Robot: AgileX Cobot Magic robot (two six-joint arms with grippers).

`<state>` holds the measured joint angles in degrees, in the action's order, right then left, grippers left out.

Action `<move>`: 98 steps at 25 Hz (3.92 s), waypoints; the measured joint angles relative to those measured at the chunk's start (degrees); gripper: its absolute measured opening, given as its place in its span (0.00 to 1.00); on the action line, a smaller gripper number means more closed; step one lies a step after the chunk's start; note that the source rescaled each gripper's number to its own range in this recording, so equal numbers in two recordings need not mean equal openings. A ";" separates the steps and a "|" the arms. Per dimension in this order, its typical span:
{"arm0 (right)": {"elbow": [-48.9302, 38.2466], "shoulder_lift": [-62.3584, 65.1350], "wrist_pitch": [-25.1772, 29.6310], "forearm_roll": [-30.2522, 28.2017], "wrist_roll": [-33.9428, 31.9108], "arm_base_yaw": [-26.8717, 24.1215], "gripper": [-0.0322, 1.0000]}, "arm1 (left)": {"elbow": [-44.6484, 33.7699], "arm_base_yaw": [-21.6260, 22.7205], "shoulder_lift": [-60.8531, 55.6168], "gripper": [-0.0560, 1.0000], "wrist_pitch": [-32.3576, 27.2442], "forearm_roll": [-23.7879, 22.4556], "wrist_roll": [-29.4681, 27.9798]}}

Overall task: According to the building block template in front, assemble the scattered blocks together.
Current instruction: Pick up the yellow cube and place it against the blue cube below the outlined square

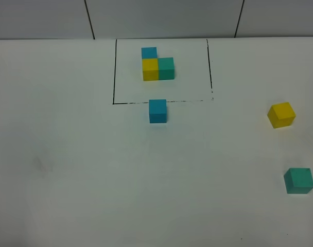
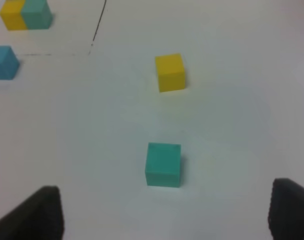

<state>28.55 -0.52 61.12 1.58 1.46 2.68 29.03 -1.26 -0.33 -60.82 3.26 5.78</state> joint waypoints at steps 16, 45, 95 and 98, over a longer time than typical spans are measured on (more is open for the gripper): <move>0.00 0.00 0.00 0.00 0.00 0.00 0.68 | 0.00 0.00 0.00 0.89 0.00 0.00 -0.01; 0.00 0.00 0.00 0.00 -0.06 0.00 0.68 | 0.00 0.00 0.00 0.89 0.00 0.00 -0.06; 29.63 -91.54 -18.91 4.81 17.74 -1.44 1.00 | 0.00 0.00 0.00 0.88 0.00 0.00 -0.06; 33.31 -98.27 -19.17 5.54 19.40 -1.50 1.00 | 0.00 0.00 0.00 0.88 0.00 0.00 -0.06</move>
<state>61.86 -98.79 41.95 7.12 20.86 1.19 29.03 -1.26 -0.33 -60.82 3.26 5.72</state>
